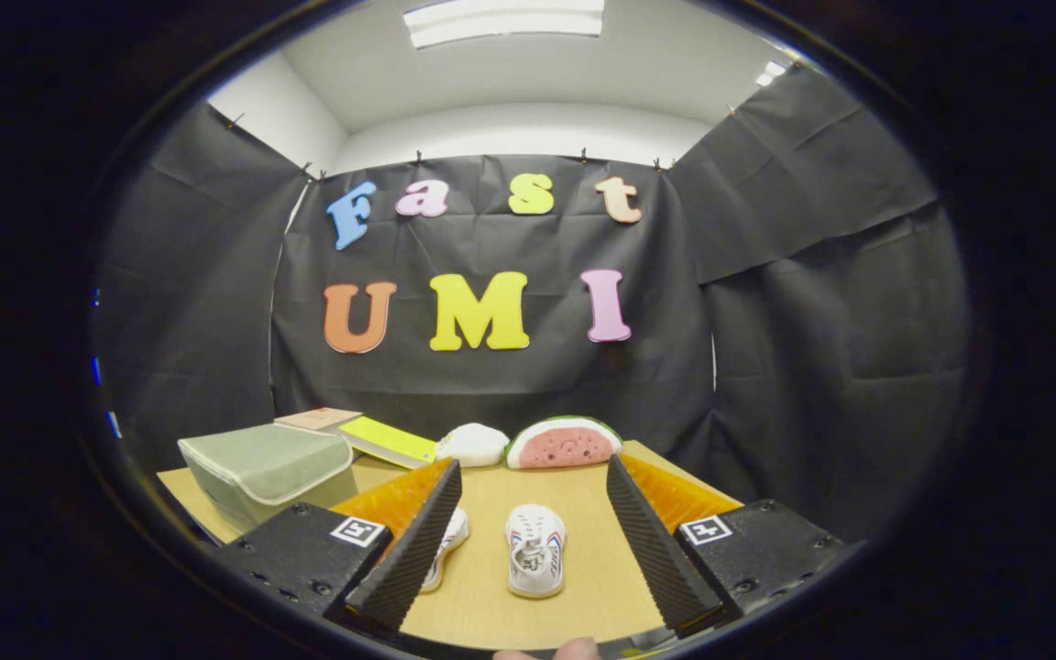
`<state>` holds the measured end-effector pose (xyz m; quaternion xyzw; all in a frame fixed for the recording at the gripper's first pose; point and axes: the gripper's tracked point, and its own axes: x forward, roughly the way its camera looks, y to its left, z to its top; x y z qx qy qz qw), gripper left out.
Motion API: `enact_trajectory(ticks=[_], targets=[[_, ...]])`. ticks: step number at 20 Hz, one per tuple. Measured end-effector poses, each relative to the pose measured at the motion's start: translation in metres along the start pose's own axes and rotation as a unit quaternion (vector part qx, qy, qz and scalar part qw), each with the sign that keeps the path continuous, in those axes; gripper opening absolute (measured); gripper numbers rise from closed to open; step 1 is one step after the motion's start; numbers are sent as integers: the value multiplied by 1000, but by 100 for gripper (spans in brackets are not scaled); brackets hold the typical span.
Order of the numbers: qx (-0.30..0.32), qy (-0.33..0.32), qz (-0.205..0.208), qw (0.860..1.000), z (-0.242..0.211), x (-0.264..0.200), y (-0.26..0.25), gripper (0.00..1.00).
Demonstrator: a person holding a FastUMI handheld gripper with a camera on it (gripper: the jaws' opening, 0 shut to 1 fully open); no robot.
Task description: Open the storage box then place both shoes into the box .Put the left shoe in first, then the right shoe, with the right side of both shoes facing outward in a uniform manner.
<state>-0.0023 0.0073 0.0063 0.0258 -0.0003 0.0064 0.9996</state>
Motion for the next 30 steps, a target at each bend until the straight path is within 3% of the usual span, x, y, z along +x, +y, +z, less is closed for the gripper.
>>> enact_trajectory(ticks=[10, 15, 19, 25, 30], targets=[[-27, -3, 15, 1000, 13, 3, 21, 100], [5, 7, 76, 997, 11, 19, 61, 100], [41, 35, 156, 986, -5, 34, 109, 100], [101, 99, 285, 948, -42, 58, 191, 100], [183, 190, 382, 886, -73, 72, 244, 100]])
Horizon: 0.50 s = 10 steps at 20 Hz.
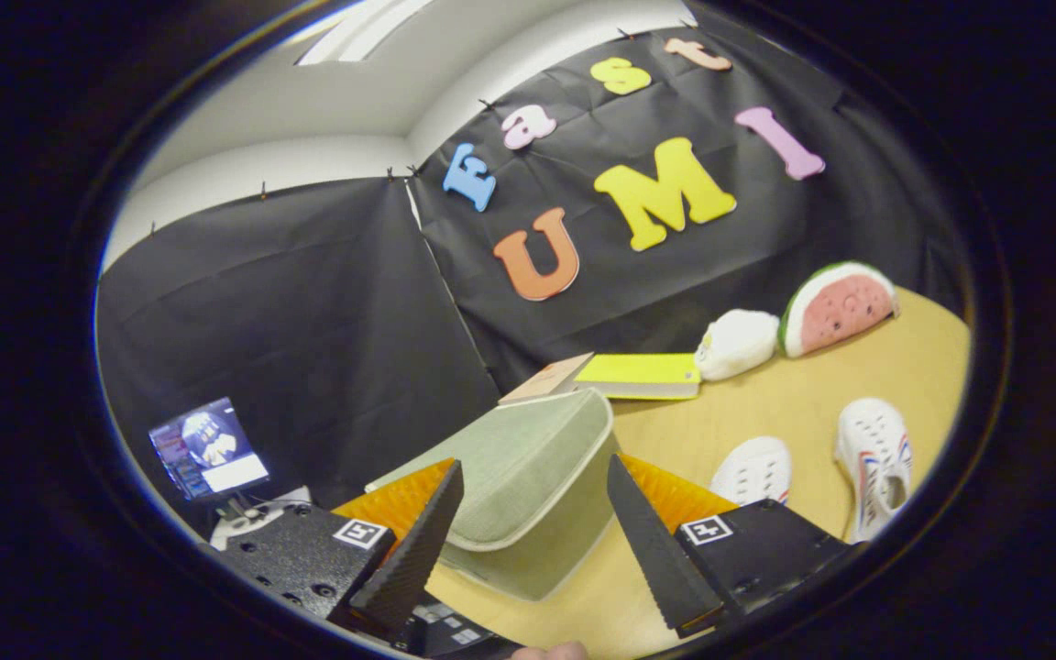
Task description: Open the storage box then place both shoes into the box .Put the left shoe in first, then the right shoe, with the right side of both shoes facing outward in a uniform manner.
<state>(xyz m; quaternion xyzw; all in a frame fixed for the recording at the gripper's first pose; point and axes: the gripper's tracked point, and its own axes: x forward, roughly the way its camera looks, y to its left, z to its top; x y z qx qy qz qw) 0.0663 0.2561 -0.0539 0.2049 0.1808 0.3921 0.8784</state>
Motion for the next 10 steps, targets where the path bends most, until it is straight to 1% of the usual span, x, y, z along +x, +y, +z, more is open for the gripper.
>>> enact_trajectory(ticks=[3, 5, 7, 10], targets=[[61, 54, 42, 996, -9, 22, -4, 100], [100, 90, 72, 988, -15, 29, -3, 100], [150, 119, 105, 976, -22, 33, 0, 99], [214, 157, 151, 952, -27, 34, 8, 99]])
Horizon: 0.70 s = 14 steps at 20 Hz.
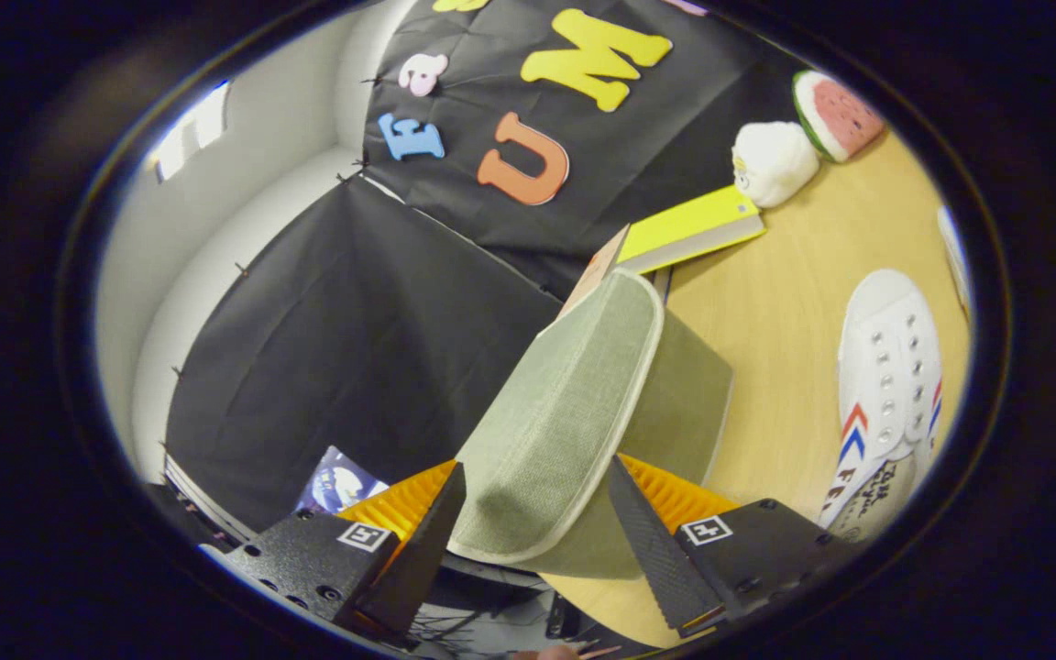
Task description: Open the storage box then place both shoes into the box .Put the left shoe in first, then the right shoe, with the right side of both shoes facing outward in a uniform manner.
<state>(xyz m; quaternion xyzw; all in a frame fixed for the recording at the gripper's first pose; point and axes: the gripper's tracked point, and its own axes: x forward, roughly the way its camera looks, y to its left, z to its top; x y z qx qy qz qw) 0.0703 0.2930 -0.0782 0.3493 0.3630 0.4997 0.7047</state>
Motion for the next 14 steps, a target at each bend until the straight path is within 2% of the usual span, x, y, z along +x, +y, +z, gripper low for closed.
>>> enact_trajectory(ticks=[5, 8, 12, 14], targets=[[67, 29, 36, 997, 11, 19, -5, 99], [76, 29, 46, 996, 17, 10, -1, 98], [69, 31, 13, 997, 29, 3, -4, 73], [64, 16, 10, 998, 42, -6, 7, 43]])
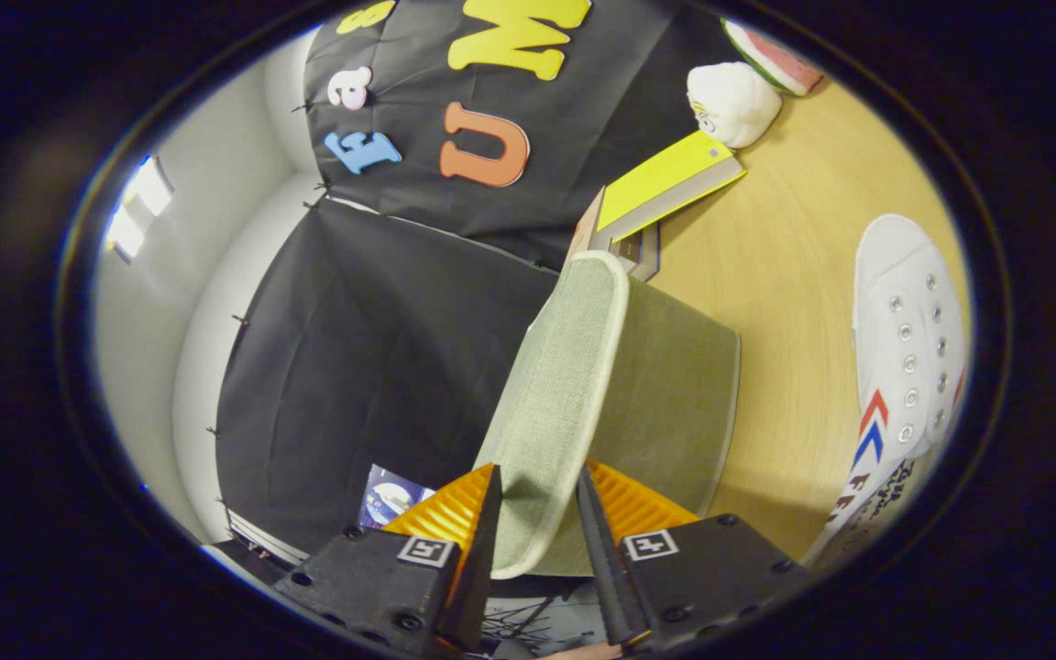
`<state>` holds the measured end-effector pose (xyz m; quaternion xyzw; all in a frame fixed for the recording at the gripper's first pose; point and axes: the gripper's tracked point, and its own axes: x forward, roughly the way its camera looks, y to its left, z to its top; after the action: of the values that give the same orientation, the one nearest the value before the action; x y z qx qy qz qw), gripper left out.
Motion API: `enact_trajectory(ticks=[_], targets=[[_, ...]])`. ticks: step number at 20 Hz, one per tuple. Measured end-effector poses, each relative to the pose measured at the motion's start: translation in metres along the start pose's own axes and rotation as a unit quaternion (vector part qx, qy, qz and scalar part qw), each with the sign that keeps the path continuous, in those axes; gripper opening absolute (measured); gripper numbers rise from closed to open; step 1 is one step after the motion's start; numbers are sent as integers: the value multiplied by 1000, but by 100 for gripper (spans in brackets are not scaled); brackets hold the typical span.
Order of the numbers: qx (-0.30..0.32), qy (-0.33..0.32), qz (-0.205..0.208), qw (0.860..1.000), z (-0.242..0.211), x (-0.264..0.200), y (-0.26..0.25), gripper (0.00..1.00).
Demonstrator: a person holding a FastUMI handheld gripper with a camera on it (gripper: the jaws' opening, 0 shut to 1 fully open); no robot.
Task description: Open the storage box then place both shoes into the box .Put the left shoe in first, then the right shoe, with the right side of both shoes facing outward in a uniform manner.
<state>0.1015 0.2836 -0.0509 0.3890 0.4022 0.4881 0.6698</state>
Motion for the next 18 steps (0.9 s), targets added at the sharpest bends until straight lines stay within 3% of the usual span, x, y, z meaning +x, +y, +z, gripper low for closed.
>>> enact_trajectory(ticks=[2, 5, 12, 18], targets=[[-8, -17, 0, 1000, 11, -8, 16, 19], [-33, -15, -11, 999, 19, -2, 44, 7], [-120, -20, -43, 992, 31, 38, 154, 5], [-197, 3, -68, 978, 18, 133, 223, 13]])
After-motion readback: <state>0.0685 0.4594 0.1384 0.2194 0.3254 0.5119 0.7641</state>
